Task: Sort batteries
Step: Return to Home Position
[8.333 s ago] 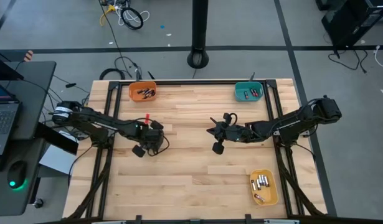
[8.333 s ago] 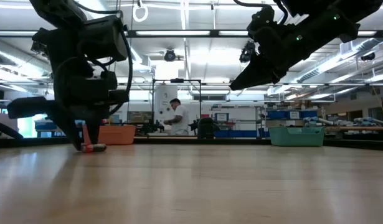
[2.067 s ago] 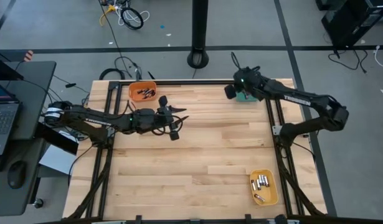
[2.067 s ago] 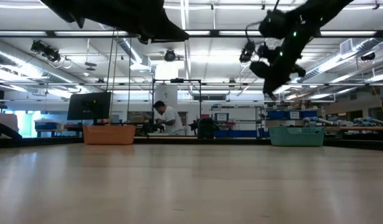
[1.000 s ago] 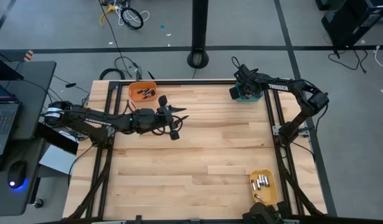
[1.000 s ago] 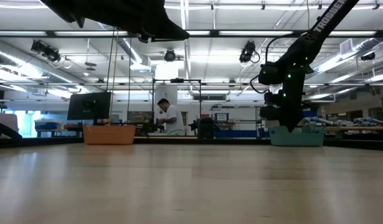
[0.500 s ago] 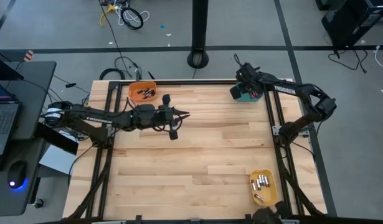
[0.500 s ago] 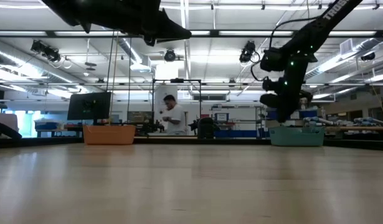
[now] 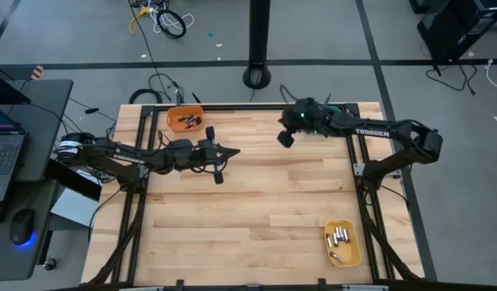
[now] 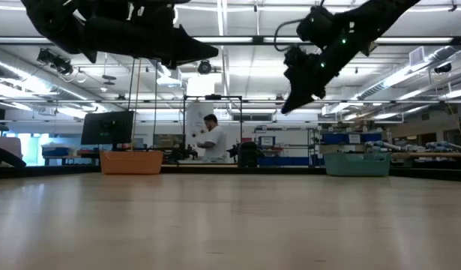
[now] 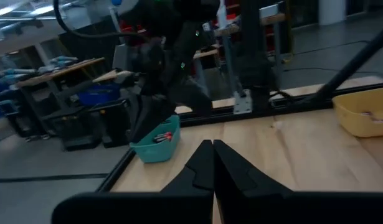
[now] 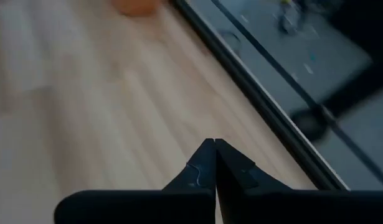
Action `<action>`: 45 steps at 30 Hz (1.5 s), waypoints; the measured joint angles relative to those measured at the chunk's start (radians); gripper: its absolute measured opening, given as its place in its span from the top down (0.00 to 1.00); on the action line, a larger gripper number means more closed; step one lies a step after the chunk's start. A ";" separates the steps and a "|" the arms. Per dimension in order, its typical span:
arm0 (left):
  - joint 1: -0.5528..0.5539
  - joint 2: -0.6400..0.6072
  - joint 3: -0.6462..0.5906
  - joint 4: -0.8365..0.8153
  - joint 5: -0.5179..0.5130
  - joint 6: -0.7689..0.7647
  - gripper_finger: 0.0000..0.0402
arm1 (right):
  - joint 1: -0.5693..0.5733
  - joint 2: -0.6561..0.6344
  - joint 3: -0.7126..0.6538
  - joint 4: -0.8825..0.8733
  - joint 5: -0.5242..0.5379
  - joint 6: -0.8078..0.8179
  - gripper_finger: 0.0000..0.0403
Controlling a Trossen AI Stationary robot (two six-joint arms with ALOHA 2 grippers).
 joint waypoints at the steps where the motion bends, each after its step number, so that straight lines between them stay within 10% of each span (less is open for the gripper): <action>1: 0.001 -0.005 -0.006 0.001 0.014 -0.001 0.99 | 0.024 0.000 0.000 0.017 -0.003 -0.012 0.98; 26: 0.062 -0.060 -0.137 0.125 0.111 -0.028 0.99 | 0.295 -0.009 -0.397 0.700 -0.215 -0.136 0.98; 45: 0.067 -0.466 -0.370 0.004 0.067 -0.064 0.98 | 0.334 -0.446 -0.645 0.699 -0.370 -0.073 0.98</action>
